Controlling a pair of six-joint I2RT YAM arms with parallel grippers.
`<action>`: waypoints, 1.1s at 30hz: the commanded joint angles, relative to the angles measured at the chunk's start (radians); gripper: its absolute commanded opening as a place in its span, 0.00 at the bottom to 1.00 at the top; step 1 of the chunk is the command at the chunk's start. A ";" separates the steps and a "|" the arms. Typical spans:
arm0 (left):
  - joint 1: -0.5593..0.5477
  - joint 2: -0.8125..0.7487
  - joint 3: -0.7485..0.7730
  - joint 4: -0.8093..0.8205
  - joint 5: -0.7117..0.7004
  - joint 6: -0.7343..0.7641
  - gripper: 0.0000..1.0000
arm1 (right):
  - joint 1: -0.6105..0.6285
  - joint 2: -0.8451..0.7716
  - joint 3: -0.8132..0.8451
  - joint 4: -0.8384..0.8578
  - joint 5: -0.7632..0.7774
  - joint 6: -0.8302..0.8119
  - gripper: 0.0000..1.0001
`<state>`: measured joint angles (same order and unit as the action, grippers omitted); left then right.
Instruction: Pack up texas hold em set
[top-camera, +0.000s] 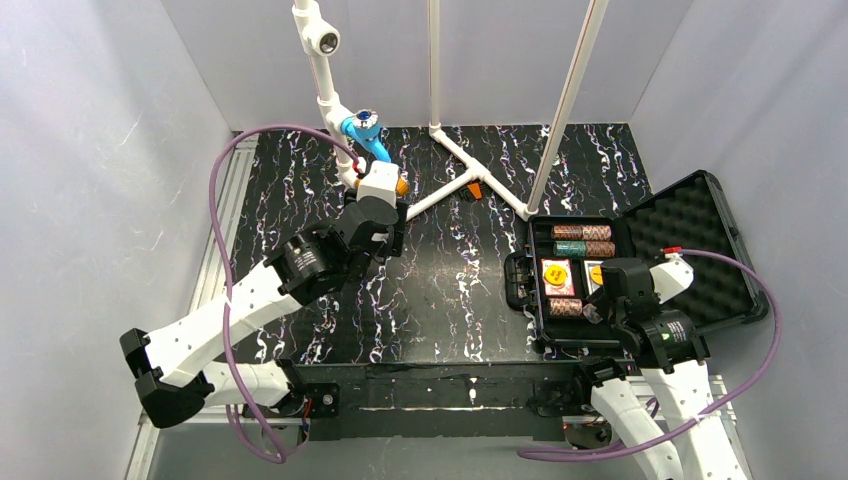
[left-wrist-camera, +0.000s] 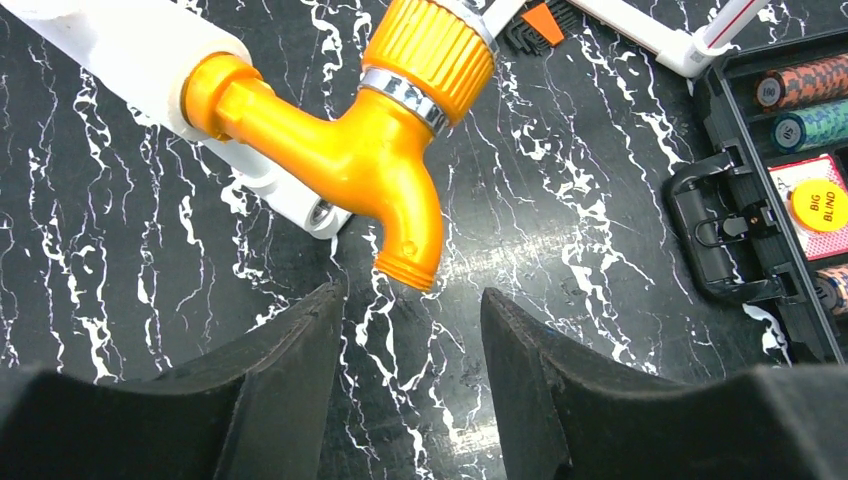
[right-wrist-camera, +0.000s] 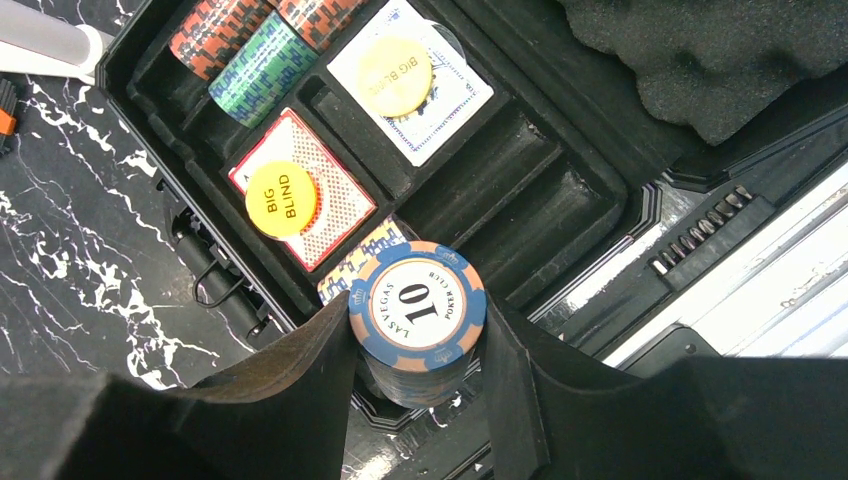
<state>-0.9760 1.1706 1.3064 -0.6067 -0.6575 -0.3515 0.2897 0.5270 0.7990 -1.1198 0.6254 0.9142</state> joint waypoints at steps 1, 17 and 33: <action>0.057 0.008 0.027 0.057 0.009 0.041 0.51 | -0.001 -0.019 0.023 0.053 0.040 0.049 0.01; 0.294 0.082 0.025 0.180 0.153 0.134 0.50 | -0.001 0.012 0.032 -0.032 0.178 0.173 0.01; 0.402 -0.018 -0.101 0.192 0.298 0.081 0.59 | -0.002 0.088 -0.109 0.001 0.235 0.453 0.01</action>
<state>-0.5709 1.1778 1.2636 -0.3931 -0.4576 -0.2577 0.2897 0.6579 0.7334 -1.1984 0.8204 1.2640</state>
